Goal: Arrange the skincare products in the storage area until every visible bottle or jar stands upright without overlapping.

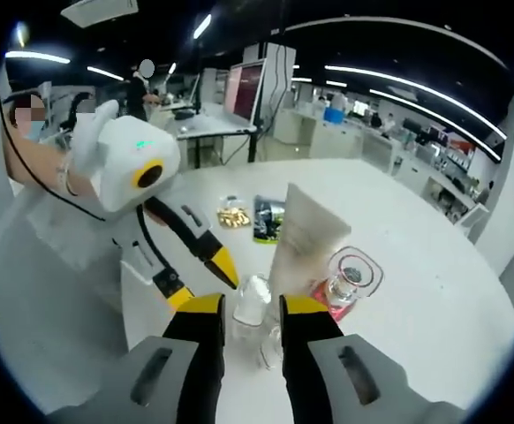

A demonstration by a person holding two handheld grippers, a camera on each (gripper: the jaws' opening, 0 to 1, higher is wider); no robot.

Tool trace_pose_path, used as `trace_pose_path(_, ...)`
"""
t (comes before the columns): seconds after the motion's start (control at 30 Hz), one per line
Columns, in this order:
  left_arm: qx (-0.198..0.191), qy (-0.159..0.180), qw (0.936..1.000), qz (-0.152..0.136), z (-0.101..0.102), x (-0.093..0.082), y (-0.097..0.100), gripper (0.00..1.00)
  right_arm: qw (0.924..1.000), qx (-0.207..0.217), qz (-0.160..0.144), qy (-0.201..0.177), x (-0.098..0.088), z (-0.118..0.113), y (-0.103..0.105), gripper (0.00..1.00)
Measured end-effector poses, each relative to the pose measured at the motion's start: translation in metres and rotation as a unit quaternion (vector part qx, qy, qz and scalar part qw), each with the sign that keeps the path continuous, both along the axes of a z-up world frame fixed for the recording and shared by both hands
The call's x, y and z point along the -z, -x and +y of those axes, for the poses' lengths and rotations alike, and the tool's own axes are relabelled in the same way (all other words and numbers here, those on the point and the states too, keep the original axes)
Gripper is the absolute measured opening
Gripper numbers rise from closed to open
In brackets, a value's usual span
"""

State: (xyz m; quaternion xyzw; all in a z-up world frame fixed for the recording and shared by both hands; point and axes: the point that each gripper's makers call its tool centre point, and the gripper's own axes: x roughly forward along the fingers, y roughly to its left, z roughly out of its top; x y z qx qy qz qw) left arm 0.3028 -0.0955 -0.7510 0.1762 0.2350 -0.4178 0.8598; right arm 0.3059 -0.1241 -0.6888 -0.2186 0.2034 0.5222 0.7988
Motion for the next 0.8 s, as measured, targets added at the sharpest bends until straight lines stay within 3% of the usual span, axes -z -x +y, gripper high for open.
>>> trace_pose_path(0.27, -0.017, -0.01, 0.9998, -0.005, 0.008, 0.004, -0.005, 0.22, 0.999, 0.041, -0.002, -0.018, -0.01, -0.033, 0.006, 0.21)
trace_pose_path(0.47, -0.016, -0.013, 0.9997, 0.013, 0.006, 0.016, -0.002, 0.21, 0.9966, 0.074, 0.032, -0.017, 0.019, -0.051, 0.002, 0.21)
trace_pose_path(0.8, -0.003, -0.035, 0.9994, 0.002, 0.003, 0.025, -0.014, 0.2, 0.9926, 0.095, 0.075, -0.01, 0.063, -0.052, -0.001, 0.18)
